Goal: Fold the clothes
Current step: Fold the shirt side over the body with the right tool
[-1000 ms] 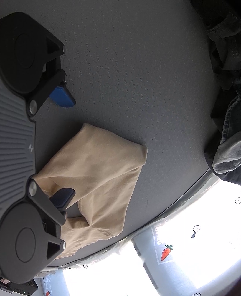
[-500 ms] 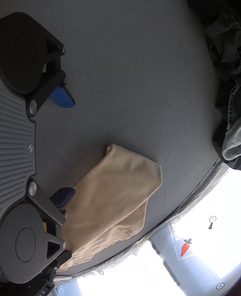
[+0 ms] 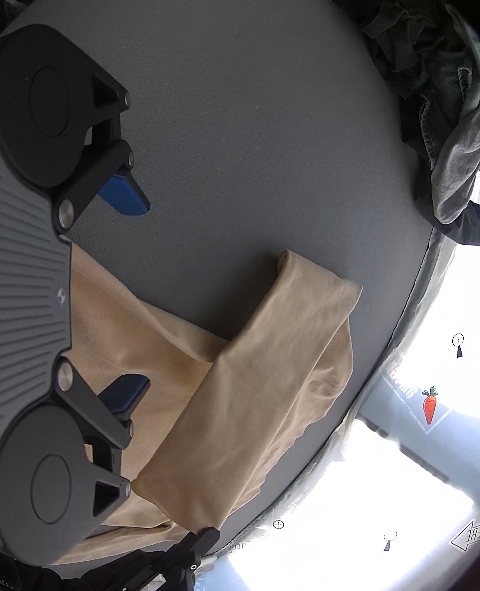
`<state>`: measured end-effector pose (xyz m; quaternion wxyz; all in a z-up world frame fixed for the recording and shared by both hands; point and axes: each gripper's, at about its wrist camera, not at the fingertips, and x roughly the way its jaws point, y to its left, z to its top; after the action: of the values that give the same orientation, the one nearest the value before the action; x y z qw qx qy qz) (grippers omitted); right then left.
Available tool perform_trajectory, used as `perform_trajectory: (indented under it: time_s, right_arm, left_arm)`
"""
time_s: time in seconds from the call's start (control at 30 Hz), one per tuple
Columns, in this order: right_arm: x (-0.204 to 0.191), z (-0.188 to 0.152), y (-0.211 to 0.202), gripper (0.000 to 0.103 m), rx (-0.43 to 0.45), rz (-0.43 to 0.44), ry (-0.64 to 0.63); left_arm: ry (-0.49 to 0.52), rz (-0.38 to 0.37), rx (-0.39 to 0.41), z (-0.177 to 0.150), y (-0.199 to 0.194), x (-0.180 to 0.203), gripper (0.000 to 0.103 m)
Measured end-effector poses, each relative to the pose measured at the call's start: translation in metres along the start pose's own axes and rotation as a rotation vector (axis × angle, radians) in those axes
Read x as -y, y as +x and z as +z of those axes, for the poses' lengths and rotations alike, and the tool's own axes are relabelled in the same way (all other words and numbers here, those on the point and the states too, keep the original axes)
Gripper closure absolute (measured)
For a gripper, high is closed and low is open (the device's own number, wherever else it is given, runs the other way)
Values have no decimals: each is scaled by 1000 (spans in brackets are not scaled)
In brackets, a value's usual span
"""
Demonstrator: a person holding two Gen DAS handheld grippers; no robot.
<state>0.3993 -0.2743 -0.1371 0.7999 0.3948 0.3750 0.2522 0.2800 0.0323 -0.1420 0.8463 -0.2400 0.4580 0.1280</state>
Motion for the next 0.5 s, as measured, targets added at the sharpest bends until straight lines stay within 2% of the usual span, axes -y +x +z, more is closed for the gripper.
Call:
perform_trajectory:
  time_s: [0.27, 0.5]
  right_arm:
    - [50, 22, -47, 102, 26, -71, 18]
    - [98, 46, -92, 103, 81, -195, 18]
  left_arm:
    - [-23, 49, 1, -36, 0, 27, 11]
    - [-18, 107, -38, -64, 12, 49, 10]
